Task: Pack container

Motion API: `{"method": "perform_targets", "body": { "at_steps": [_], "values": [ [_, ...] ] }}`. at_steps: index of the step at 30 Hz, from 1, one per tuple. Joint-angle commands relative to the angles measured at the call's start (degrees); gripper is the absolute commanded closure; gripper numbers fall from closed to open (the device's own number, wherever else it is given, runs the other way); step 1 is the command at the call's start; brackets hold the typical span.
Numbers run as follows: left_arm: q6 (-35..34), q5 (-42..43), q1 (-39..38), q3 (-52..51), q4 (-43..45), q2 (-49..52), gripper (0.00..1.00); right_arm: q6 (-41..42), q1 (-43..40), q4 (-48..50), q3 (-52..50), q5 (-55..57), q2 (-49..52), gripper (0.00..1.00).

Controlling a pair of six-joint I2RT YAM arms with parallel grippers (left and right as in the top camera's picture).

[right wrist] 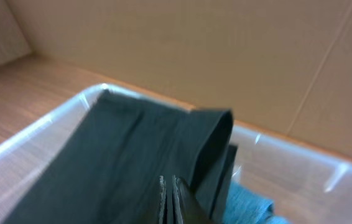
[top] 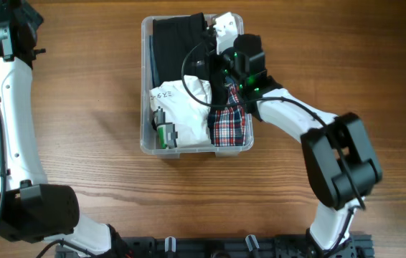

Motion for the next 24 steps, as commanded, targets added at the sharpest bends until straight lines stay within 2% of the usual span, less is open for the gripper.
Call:
{"method": "perform_targets", "body": {
  "at_steps": [1,10,24],
  "values": [
    [0.7,-1.0,0.3,0.0,0.1,0.3,0.00,-0.6,0.3,1.4,0.1,-2.1,3.8,0.96],
    [0.7,-1.0,0.3,0.0,0.1,0.3,0.00,-0.5,0.3,-1.3,0.1,-2.1,8.9,0.96],
    [0.7,-1.0,0.3,0.0,0.1,0.3,0.00,-0.3,0.4,-6.9,0.1,-1.9,10.4,0.96]
  ]
}}
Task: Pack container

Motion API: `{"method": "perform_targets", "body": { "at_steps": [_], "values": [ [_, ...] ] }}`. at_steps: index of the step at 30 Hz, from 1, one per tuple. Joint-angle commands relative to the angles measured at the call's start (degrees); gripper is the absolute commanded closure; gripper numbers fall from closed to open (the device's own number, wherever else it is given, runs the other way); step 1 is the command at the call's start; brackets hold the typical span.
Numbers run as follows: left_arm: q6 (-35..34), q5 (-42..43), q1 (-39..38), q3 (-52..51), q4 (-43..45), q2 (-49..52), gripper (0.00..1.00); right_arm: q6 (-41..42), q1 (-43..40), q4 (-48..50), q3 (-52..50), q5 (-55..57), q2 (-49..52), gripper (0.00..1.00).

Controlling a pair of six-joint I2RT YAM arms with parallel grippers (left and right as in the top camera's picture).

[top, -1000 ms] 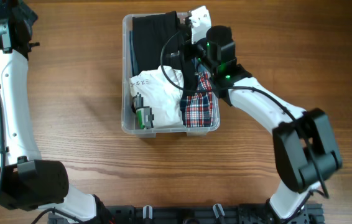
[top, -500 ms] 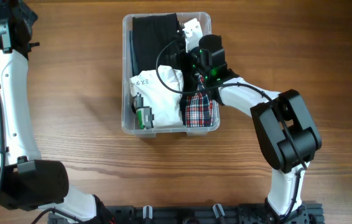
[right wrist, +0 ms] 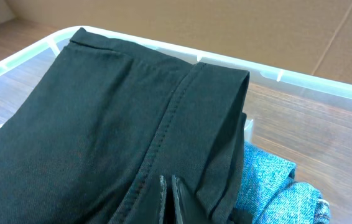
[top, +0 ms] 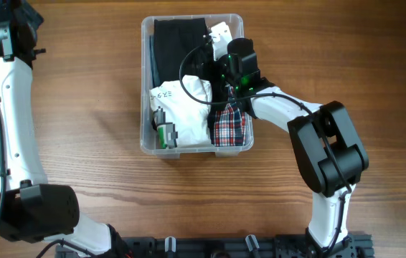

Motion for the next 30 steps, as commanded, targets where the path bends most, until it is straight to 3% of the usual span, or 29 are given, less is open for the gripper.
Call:
{"method": "perform_targets", "body": {
  "at_steps": [1,7,12,14,19,28,30],
  "values": [
    [0.7,-1.0,0.3,0.0,0.1,0.3,0.00,-0.3,0.6,-3.3,-1.9,-1.5,4.9,0.96],
    [0.7,-1.0,0.3,0.0,0.1,0.3,0.00,-0.7,0.6,-2.4,-0.6,-1.6,3.2,0.96],
    [0.7,-1.0,0.3,0.0,0.1,0.3,0.00,-0.4,0.6,-7.2,3.3,-1.6,-5.3,0.95],
    [0.7,-1.0,0.3,0.0,0.1,0.3,0.00,-0.4,0.6,-10.2,4.6,-1.6,-10.3,0.88],
    [0.7,-1.0,0.3,0.0,0.1,0.3,0.00,-0.4,0.5,-18.4,4.8,-1.6,-26.1,0.79],
    [0.7,-1.0,0.3,0.0,0.1,0.3,0.00,-0.8,0.1,-42.6,4.8,1.9,-62.0,0.62],
    [0.7,-1.0,0.3,0.0,0.1,0.3,0.00,-0.8,0.1,-47.6,4.8,4.1,-68.9,0.53]
  ]
}}
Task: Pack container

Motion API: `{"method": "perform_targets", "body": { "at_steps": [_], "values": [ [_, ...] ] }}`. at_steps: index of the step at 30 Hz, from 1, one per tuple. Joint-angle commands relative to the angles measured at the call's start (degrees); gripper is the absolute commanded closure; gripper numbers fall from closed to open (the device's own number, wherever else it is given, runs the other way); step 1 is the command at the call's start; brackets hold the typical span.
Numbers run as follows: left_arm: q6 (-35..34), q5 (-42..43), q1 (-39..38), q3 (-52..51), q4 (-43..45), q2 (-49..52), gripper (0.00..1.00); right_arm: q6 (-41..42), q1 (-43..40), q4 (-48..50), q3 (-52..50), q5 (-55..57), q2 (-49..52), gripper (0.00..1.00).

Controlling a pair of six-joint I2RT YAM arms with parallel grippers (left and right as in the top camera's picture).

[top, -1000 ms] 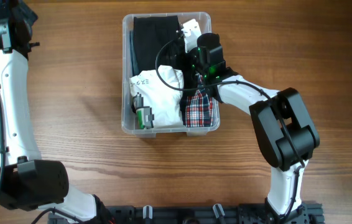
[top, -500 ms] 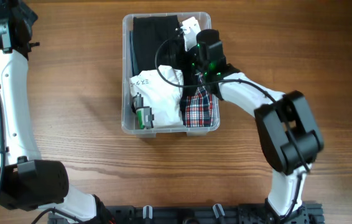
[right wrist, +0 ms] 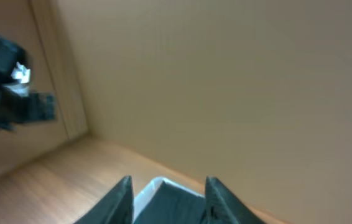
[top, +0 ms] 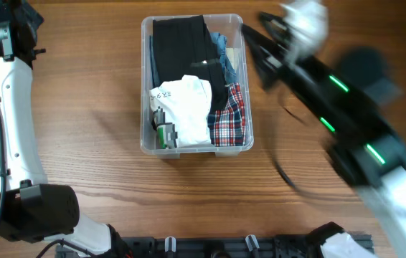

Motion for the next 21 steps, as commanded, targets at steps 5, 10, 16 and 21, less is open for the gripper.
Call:
{"method": "perform_targets", "body": {
  "at_steps": [5,10,16,21],
  "values": [
    [0.7,-1.0,0.3,0.0,0.1,0.3,0.00,0.4,0.0,-17.9,0.2,6.9,-26.1,0.23],
    [0.7,-1.0,0.3,0.0,0.1,0.3,0.00,3.3,0.0,-27.9,0.2,7.2,-39.7,0.21],
    [0.7,-1.0,0.3,0.0,0.1,0.3,0.00,3.1,0.0,-34.8,0.2,10.0,-54.4,0.01],
    [0.7,-1.0,0.3,0.0,0.1,0.3,0.00,3.3,0.0,-42.1,0.2,10.6,-59.5,0.00]
  ]
}}
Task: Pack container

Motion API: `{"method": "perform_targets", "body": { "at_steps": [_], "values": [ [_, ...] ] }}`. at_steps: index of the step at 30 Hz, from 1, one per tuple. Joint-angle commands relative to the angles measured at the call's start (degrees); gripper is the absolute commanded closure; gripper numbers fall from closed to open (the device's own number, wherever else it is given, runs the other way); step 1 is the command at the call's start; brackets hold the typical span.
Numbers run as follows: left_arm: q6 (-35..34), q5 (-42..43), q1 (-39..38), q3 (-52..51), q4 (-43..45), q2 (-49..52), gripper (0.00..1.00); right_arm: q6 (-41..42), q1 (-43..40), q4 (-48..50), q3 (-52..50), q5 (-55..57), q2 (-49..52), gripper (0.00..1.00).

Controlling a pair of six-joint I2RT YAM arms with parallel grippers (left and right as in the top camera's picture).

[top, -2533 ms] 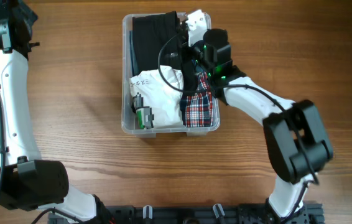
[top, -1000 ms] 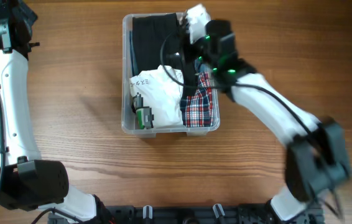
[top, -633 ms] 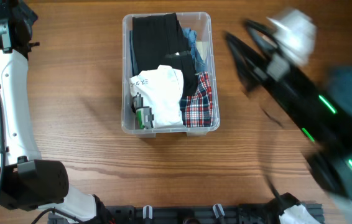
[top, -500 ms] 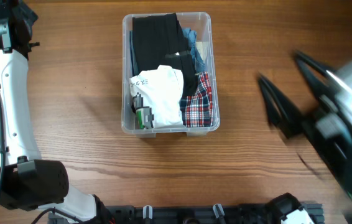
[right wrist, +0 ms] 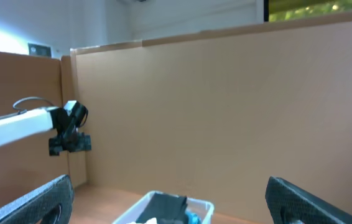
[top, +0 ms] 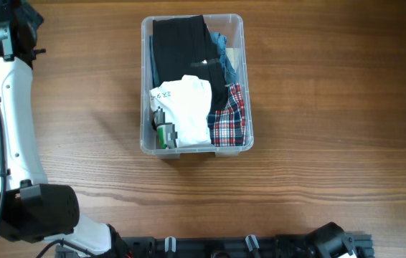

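The clear plastic container (top: 145, 86) stands on the wooden table, packed with a black garment (top: 178, 43), a white folded garment (top: 187, 107), a plaid cloth (top: 230, 120), blue denim (top: 222, 49) and a small green and grey item (top: 164, 133). My right gripper (right wrist: 168, 183) is wide open and holds nothing, far back from the container (right wrist: 163, 208), which shows small between its fingers (right wrist: 39, 202). The right arm is outside the overhead view. My left arm (top: 6, 107) stands at the far left; its gripper (right wrist: 70, 132) is too small to judge.
Cardboard walls (right wrist: 226, 112) ring the table. Bare wood (top: 332, 107) lies right of the container and in front of it. The left arm's base (top: 31, 211) sits at the front left corner.
The right arm, blurred over the table right of the container, has left the overhead view. Its jaws stand wider apart, and the container now appears far off in the wrist view.
My right gripper was shut, down in the container against the black garment. Then it was still there, with the garment lying flatter. Later it was outside the container and open, with all clothes left inside. Now it is withdrawn and wide open.
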Motion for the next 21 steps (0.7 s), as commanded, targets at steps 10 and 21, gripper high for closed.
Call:
{"method": "perform_targets", "body": {
  "at_steps": [10,21],
  "values": [
    [0.7,-1.0,0.3,0.0,0.2,0.3,0.00,0.5,0.0,-3.5,-2.4,-5.1,-3.8,0.00],
    [0.7,-1.0,0.3,0.0,0.2,0.3,0.00,7.1,0.0,33.3,-33.7,-21.6,-3.3,0.00]
  ]
}}
